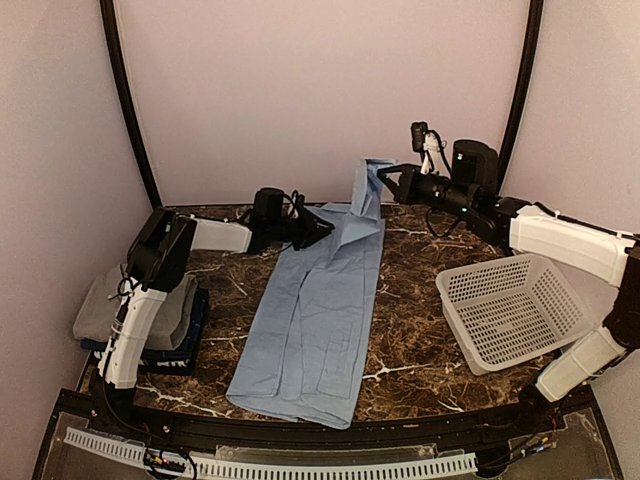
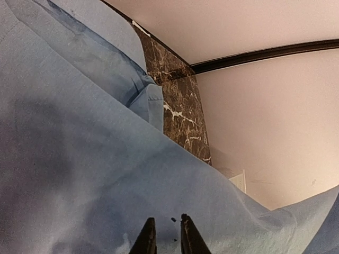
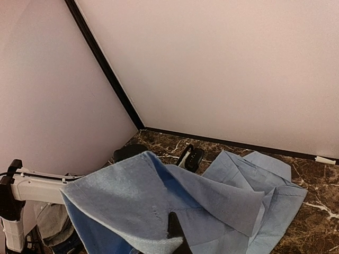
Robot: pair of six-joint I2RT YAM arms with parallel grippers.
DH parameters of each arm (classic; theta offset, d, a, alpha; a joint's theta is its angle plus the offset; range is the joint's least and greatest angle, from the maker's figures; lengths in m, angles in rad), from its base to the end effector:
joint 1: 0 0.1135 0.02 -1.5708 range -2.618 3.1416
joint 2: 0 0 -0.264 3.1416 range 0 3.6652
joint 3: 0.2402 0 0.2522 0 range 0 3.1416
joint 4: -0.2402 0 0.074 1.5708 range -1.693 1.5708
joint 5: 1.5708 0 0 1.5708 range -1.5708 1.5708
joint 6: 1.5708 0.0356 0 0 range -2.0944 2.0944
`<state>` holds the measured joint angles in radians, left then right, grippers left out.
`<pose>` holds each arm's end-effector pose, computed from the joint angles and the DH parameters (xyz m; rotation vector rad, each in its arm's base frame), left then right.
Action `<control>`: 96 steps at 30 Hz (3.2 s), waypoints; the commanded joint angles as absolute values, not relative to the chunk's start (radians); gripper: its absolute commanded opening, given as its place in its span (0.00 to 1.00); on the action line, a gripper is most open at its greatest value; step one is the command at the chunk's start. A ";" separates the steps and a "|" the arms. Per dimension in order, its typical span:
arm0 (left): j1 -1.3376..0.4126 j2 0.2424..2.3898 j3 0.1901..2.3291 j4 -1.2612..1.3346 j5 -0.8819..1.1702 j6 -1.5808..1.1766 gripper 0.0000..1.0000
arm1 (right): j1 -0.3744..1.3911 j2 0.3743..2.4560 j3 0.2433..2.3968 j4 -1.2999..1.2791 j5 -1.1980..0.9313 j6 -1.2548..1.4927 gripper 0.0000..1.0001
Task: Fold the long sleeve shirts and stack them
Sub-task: Move the rectangle-folded shirt to the center of the board, then fold the sleeve of the rectangle-folded shirt.
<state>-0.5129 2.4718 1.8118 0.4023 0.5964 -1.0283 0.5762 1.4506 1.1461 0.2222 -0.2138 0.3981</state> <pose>0.4758 -0.2909 0.1482 -0.0531 2.1107 -1.5559 0.2881 0.1962 0.3504 -0.3232 1.7031 0.9072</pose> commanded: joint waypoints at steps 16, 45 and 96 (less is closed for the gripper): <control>-0.572 2.472 1.785 0.401 0.573 -1.033 0.10 | 0.640 1.533 1.283 0.195 -0.258 0.378 0.00; -0.493 2.182 1.534 0.406 0.588 -1.008 0.13 | 0.670 1.679 1.311 0.164 -0.644 0.378 0.00; -0.517 1.396 0.655 -0.317 0.366 -0.566 0.40 | 0.847 1.707 1.078 0.015 -0.343 0.441 0.42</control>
<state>-0.4892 1.4078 0.6701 -0.2478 0.4358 -0.5835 0.8715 1.7554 1.1172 -0.0902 -0.3714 0.3847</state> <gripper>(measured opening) 0.404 0.420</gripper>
